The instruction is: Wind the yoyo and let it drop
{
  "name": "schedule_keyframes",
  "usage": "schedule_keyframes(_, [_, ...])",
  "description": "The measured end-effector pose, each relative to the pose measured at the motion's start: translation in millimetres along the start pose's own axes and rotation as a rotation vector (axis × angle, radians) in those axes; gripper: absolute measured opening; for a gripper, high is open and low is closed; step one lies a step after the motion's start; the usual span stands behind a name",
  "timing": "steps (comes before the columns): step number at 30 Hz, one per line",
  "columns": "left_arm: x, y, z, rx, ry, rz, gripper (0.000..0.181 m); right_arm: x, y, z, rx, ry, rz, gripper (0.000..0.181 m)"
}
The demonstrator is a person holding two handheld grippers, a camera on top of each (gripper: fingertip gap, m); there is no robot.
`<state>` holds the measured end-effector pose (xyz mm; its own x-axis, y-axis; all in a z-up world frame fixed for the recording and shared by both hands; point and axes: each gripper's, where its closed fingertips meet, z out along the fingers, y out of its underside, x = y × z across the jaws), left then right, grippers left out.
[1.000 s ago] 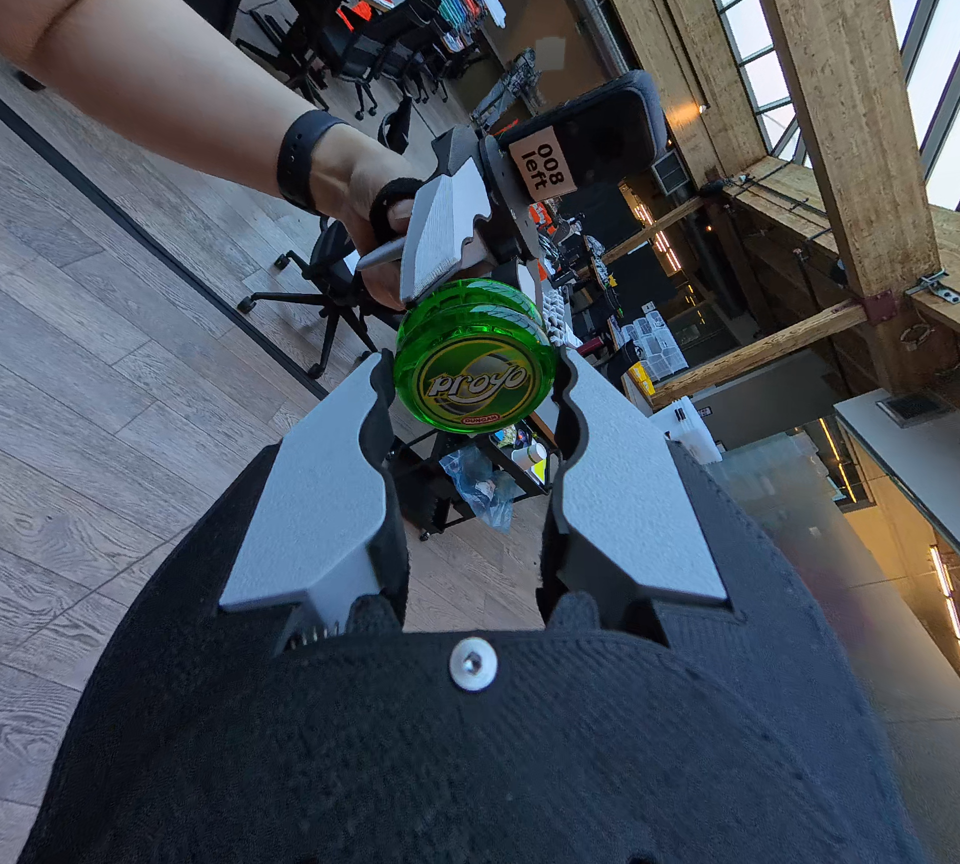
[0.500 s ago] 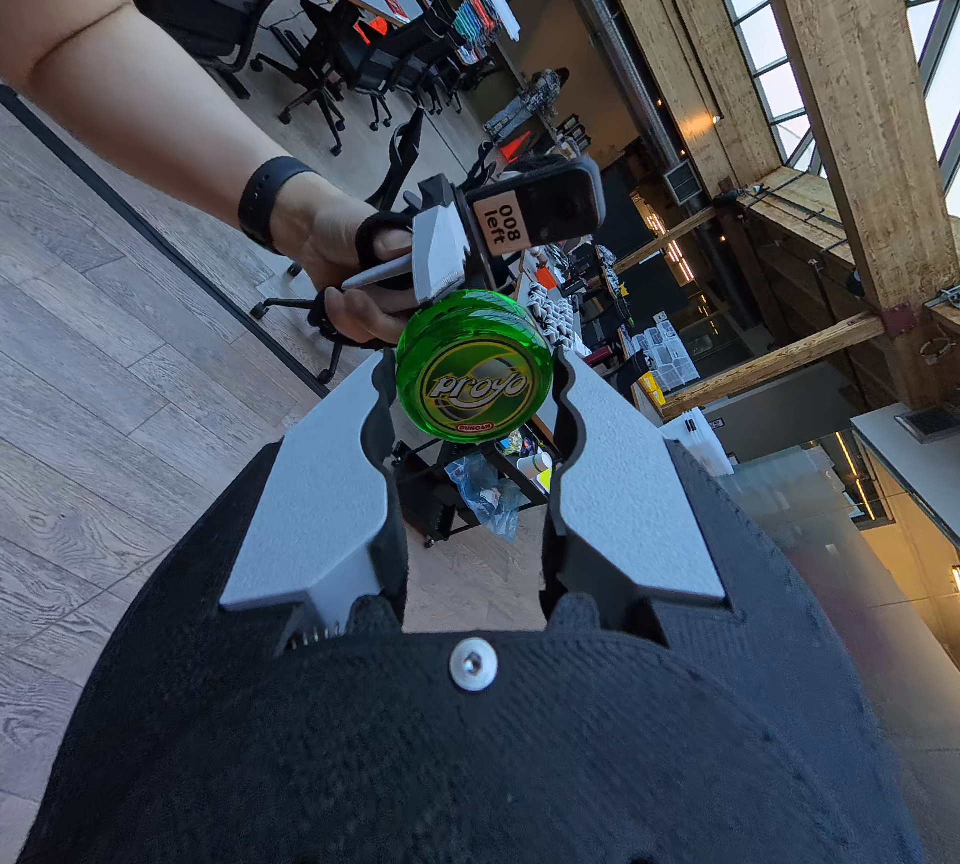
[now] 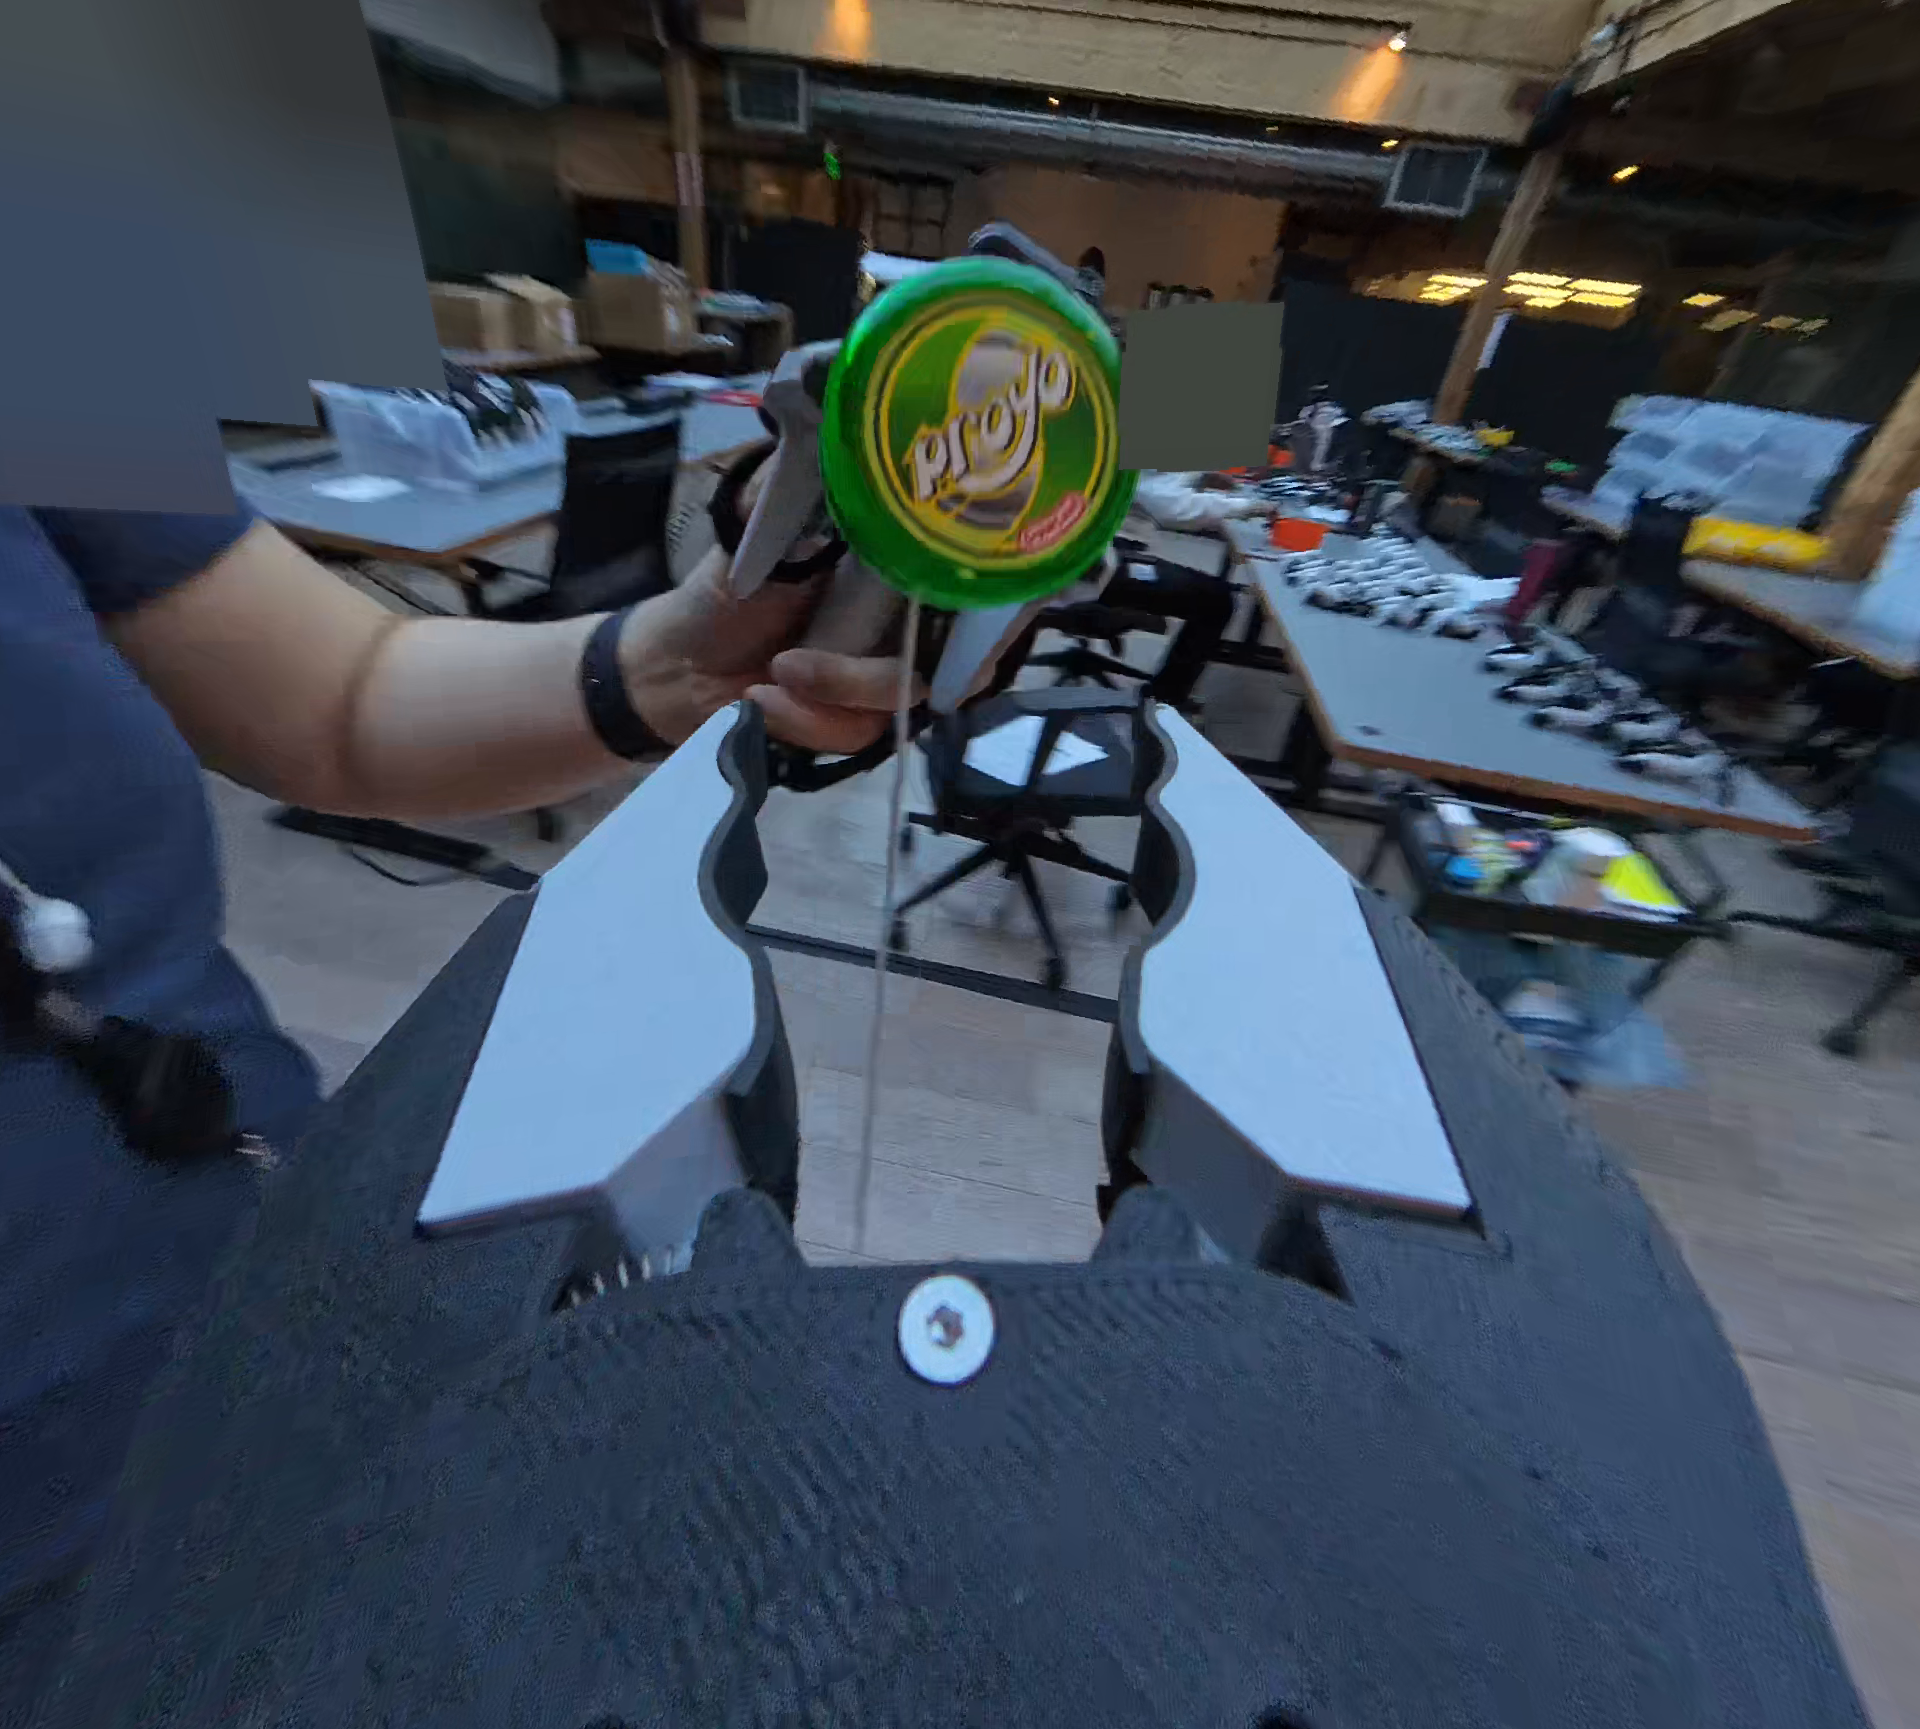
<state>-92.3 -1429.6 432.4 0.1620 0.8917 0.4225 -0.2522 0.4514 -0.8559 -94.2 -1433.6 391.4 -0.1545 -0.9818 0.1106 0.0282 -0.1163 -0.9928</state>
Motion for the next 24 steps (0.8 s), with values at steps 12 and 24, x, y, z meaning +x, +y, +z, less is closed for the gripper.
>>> schedule_keyframes(12, [-2, -57, -12, 0.065, -0.046, 0.089, 0.059, -14, 118, 33, 0.06, -0.196, 0.392, 0.034])
schedule_keyframes(24, [-86, -54, -60, 0.047, -0.304, 0.074, 0.059, -88, 1, 16, 0.249, -0.617, 0.396, 0.03])
